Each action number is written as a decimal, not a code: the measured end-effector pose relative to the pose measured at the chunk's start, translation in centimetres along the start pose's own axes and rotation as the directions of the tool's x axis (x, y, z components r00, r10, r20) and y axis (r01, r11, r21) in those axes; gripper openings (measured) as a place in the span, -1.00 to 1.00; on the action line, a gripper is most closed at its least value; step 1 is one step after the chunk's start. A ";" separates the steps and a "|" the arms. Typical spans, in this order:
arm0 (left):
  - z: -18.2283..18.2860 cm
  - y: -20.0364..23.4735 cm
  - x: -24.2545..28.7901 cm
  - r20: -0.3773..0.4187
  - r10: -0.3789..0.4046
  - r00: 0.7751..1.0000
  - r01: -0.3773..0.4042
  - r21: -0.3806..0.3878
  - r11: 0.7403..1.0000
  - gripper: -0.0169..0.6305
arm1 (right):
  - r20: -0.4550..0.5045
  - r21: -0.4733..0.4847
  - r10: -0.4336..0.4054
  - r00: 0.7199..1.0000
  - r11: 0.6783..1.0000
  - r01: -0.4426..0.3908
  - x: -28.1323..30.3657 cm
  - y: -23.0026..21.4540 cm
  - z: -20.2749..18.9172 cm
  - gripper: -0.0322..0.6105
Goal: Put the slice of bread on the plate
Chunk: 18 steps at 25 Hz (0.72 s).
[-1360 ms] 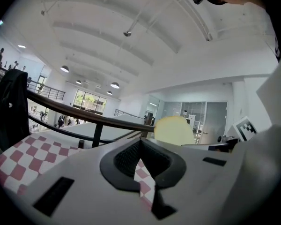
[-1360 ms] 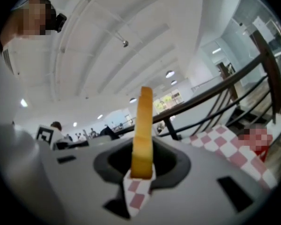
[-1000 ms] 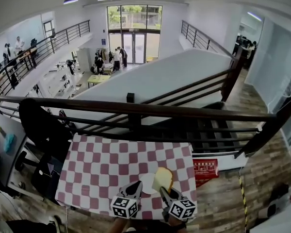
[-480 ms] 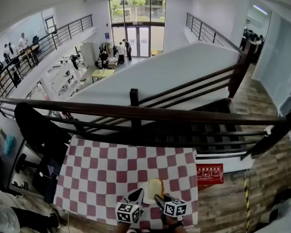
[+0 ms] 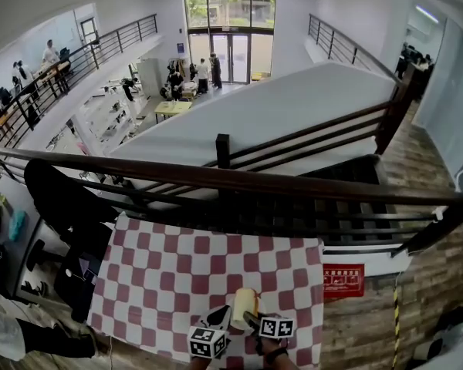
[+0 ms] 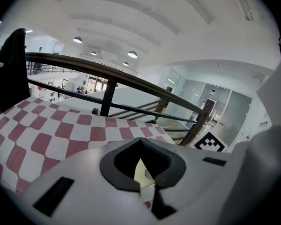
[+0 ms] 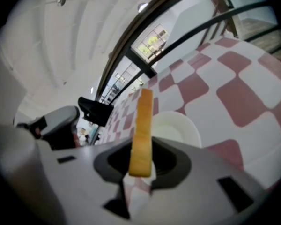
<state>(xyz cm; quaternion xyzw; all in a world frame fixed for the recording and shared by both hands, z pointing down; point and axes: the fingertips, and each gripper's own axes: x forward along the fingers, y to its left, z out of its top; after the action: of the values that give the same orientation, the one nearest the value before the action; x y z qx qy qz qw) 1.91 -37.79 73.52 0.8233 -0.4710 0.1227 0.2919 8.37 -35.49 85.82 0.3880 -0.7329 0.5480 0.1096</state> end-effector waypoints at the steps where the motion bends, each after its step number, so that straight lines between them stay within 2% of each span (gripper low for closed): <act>1: -0.1 0.1 0.0 -0.003 0.000 1.000 0.000 -0.001 1.000 -0.89 | 0.008 0.032 0.006 1.000 0.999 -0.006 0.2 -0.3 0.0 -0.60; 4: 0.1 0.3 0.1 -0.006 -0.001 1.000 0.001 0.002 1.000 -0.89 | 0.009 0.073 -0.004 1.000 0.997 0.003 0.2 -1.1 0.2 -0.60; 9: -0.2 0.5 -0.6 -0.020 0.005 1.000 -0.005 -0.007 1.000 -0.89 | -0.028 0.044 -0.086 0.996 0.995 0.087 -0.2 -2.4 -0.1 -0.53; 12: -0.4 0.4 -1.1 -0.024 0.005 1.000 -0.005 0.000 1.000 -0.89 | -0.063 -0.042 -0.164 0.984 0.986 0.162 -0.5 -3.3 -0.1 -0.40; 15: -0.4 0.4 -1.6 -0.020 0.000 1.000 0.000 0.007 1.000 -0.89 | -0.126 -0.171 -0.254 0.959 0.958 0.232 -0.9 -3.9 -0.6 -0.18; 18: -0.1 0.1 -2.1 -0.012 -0.008 1.000 0.009 0.017 1.000 -0.89 | -0.105 -0.251 -0.319 0.942 0.925 0.285 -1.7 -3.7 -0.2 0.03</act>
<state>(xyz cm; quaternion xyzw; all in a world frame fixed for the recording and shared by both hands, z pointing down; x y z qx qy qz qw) 0.71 -36.29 72.65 0.8270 -0.4648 0.1302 0.2883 12.02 -34.92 87.57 0.4404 -0.7135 0.4615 0.2898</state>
